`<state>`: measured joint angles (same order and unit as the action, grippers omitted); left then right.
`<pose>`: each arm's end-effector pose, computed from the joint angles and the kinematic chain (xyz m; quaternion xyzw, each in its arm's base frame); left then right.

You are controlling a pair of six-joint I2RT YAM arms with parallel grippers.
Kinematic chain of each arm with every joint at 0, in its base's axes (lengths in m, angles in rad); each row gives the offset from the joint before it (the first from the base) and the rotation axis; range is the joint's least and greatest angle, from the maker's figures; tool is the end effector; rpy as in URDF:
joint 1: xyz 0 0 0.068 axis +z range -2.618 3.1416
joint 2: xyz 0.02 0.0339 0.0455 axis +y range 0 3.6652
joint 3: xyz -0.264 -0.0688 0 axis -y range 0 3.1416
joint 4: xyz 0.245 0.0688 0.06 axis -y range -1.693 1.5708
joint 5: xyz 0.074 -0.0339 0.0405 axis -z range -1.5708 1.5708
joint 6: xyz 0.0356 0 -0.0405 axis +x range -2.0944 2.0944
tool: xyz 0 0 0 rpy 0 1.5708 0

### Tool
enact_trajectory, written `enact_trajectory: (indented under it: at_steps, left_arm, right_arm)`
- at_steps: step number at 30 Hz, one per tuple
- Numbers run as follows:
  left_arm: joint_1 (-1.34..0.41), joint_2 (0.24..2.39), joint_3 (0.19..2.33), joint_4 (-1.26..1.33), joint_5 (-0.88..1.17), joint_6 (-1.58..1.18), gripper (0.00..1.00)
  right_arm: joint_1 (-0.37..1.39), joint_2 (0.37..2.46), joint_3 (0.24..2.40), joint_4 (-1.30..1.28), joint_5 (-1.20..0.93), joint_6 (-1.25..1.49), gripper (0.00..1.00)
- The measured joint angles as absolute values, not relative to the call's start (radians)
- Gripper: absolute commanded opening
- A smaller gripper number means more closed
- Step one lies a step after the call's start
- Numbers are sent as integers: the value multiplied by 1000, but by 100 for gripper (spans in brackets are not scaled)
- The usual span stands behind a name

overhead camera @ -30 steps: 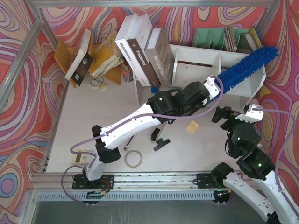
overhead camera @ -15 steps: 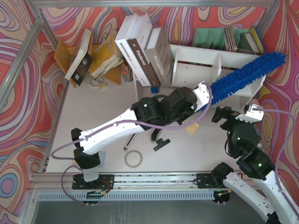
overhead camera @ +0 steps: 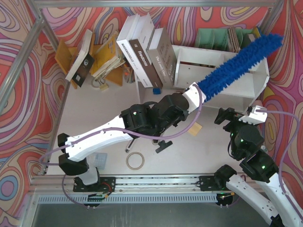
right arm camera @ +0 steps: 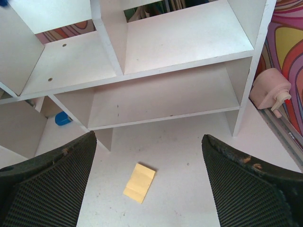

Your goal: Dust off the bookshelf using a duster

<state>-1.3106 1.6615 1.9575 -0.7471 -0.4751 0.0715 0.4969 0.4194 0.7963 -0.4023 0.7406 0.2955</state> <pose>0.1073 -0.3397 0.4592 0.4286 0.7143 -0.1374 0.5360 0.0860 0.0193 0.3644 0.1842 0.6895 0.0121 0.7003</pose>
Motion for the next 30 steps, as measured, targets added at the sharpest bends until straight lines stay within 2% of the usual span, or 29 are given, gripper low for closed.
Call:
enact_trajectory:
  at_steps: [5,12,23,30]
  left_arm:
    - [-1283,1669,1983,-745,-583,60,0]
    - [-1234,1810,2198,-821,-668,49,0]
    - [-1212,1993,2364,-950,-622,49,0]
    - [-1221,2016,2394,-970,-583,53,0]
  right_arm:
    - [497,419,796,-402,741,295,82]
    - [497,419,796,-402,741,295,82]
    - [497,419,796,-402,741,295,82]
    - [497,419,796,-402,741,295,82]
